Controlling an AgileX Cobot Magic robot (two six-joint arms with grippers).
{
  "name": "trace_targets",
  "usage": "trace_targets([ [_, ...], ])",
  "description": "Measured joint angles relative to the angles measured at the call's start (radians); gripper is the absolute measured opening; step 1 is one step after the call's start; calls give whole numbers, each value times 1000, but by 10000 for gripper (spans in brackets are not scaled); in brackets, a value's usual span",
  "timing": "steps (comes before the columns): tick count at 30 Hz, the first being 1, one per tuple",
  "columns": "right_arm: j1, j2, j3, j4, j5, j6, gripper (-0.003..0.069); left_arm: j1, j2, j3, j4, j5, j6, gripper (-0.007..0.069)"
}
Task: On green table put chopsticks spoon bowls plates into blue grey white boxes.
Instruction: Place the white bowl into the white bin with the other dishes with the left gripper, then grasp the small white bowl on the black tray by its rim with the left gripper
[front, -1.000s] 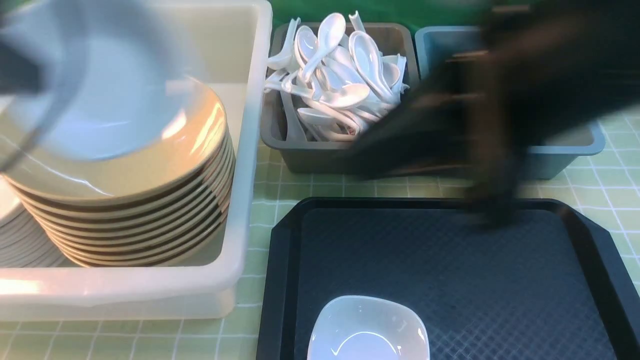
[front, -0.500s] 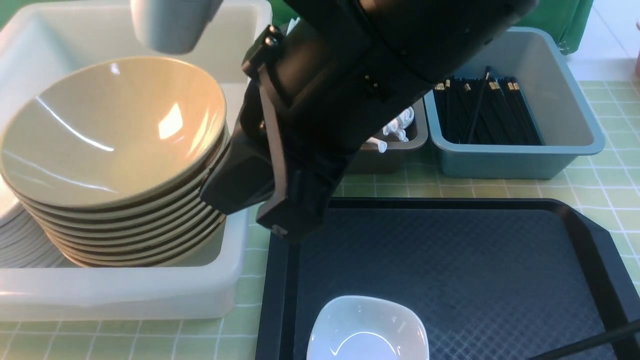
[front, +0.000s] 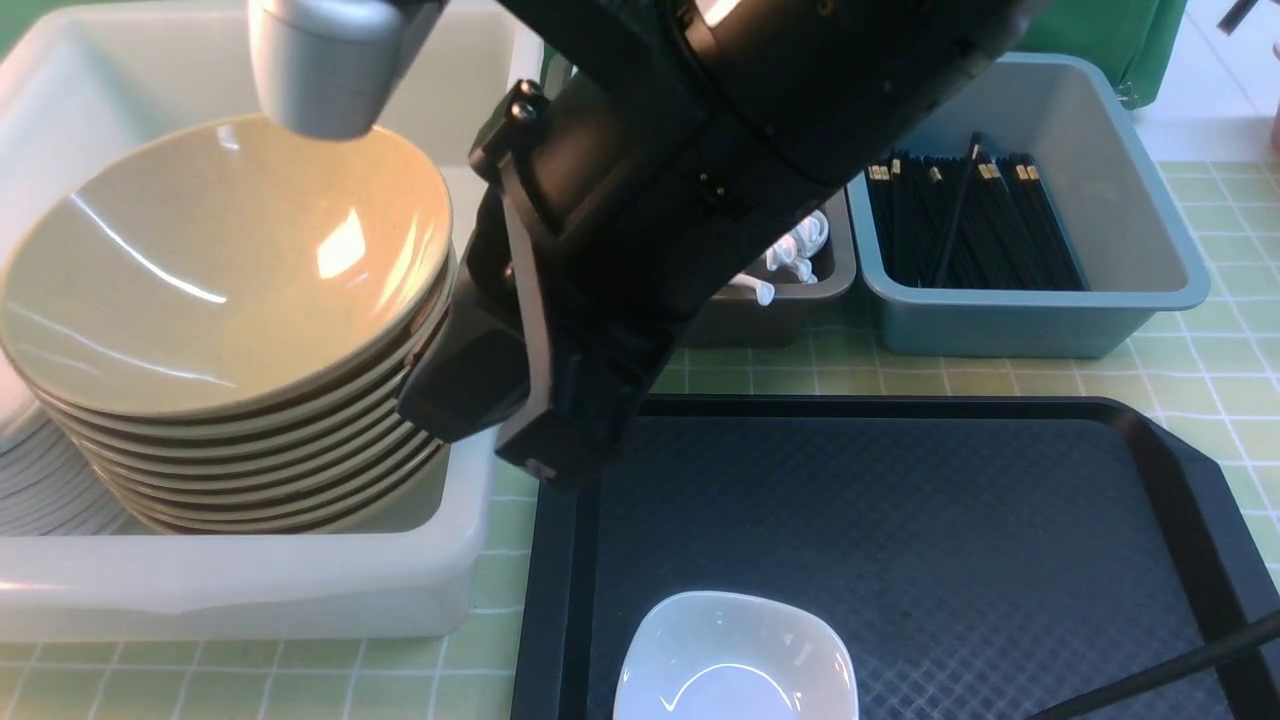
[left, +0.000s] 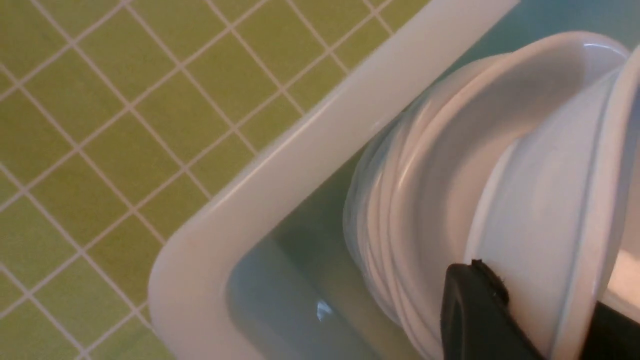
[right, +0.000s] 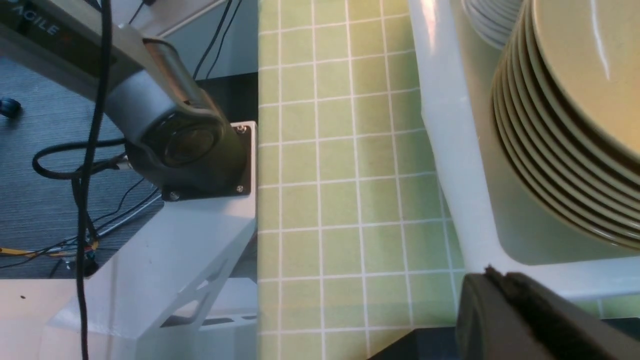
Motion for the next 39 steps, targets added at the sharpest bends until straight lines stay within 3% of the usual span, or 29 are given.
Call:
trace_targets([
  [9,0,0,0,9,-3,3,36,-37,-1,0,56,40,-18,393],
  [12,0,0,0,37,-34,29,40,-43,-24,0,114,59,-42,542],
  [16,0,-1,0,49,-61,37,44,-43,-76,-10,153,90,-54,634],
  [21,0,-6,1,53,-60,51,47,-100,-184,-46,88,149,9,648],
  [25,0,-38,41,54,-98,34,47,-285,-266,-34,-63,128,168,645],
  [26,0,-76,88,53,-128,25,47,-400,-298,-8,-144,108,258,638],
  [29,0,-159,178,53,-173,-22,47,-586,-328,62,-271,96,367,592],
  [37,0,-383,346,48,-181,-50,47,-969,-206,201,-462,-9,497,501],
  [39,0,-414,349,39,-172,-43,47,-1013,-156,196,-478,-17,508,500],
])
